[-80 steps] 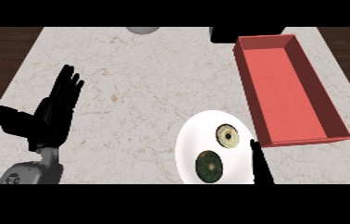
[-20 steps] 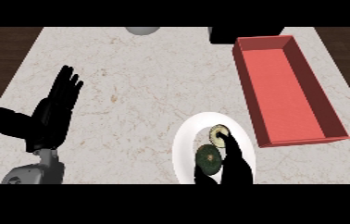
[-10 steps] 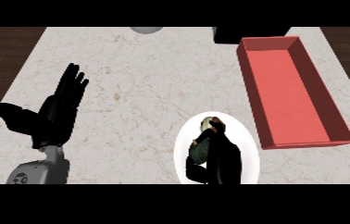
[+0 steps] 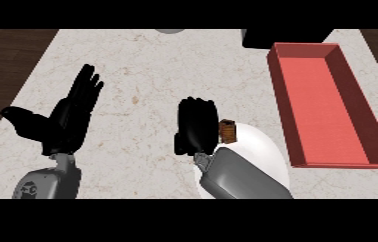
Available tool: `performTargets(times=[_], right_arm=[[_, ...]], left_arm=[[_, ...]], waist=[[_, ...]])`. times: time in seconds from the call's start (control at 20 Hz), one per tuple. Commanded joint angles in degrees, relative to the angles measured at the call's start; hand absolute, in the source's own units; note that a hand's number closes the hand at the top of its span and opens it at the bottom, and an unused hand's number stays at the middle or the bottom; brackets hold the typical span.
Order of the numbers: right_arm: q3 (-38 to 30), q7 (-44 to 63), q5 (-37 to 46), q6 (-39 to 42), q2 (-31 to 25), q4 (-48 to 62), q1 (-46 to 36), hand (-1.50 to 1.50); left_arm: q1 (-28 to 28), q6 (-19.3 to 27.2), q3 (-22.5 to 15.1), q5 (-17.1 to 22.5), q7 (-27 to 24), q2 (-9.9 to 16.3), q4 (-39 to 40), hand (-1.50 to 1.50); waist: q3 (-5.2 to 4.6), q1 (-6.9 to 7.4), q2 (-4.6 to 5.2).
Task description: Pick the squash from the plate and place it in the cardboard box
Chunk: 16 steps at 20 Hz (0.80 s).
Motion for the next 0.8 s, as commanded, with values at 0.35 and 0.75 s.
performTargets(times=[0.35,0.75], right_arm=[[-0.24,16.14,-6.65,-7.03,0.09,2.11,-24.24,1.5],[-10.67,20.32,3.75,-6.87,0.07,5.81,-29.04,1.5]], left_arm=[[1.25,1.23,-1.22,-1.81,-1.84,-1.73,1.02,0.0],[2.14,0.44,1.69,-0.74,-2.32,0.33,1.62,0.0]], waist=[[0.01,-1.75,-0.7],[0.03,-4.05,-0.85]])
